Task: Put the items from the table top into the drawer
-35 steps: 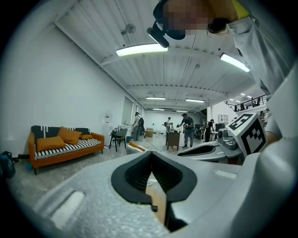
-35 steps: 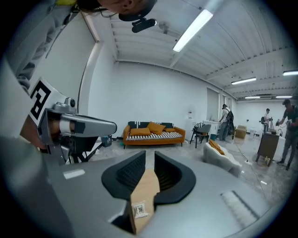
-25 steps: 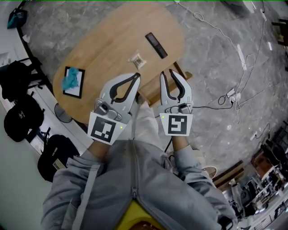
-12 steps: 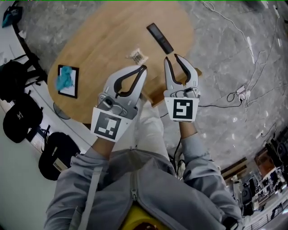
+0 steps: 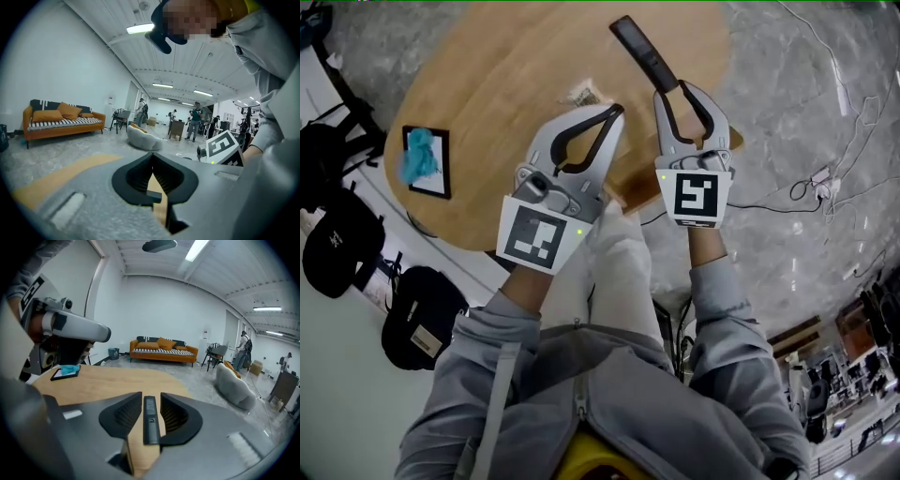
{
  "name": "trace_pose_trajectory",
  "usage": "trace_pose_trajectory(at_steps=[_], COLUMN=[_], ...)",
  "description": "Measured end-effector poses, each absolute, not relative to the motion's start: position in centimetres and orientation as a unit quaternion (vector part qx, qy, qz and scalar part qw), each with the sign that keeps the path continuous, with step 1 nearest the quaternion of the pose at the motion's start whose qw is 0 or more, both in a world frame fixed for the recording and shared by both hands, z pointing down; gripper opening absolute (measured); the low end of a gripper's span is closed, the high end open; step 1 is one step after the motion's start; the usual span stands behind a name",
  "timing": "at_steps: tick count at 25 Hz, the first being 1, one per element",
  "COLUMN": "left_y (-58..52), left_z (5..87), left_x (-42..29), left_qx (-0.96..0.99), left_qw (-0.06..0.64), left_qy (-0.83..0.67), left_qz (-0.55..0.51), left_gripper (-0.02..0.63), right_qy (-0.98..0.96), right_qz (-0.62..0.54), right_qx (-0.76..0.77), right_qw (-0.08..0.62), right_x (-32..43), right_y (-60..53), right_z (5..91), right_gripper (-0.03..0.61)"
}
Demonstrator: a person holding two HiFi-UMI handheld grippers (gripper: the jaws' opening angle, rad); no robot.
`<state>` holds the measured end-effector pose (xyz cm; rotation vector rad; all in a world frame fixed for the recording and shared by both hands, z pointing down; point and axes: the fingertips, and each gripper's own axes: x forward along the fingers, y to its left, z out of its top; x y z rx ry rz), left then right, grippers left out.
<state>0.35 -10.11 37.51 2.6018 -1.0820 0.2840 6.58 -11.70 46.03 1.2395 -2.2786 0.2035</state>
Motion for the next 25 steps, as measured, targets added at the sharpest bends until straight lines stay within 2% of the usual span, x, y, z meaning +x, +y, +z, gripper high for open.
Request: trace_pose_trajectory(at_steps=[13,25], left_y=[-11.4,-12.5], left_z=[44.9,47.4], left_x=[0.8,1.3], left_qx=[0.896,0.894], left_qw=[0.185,0.195], left_qy=[-0.384,-0.375], left_qz=[0.124,0.148], left_gripper=[0.003,0.003], right_qy=[-0.839,-0.821], right_qz=[0.107,0.167], right_qx=[0.407,0.360], right_qw=[0.345,0.410], right_x=[6.7,6.3], right_y=[-13.1,-14.0], right_z=[55.1,60.7], right_gripper=[0.166,0.229])
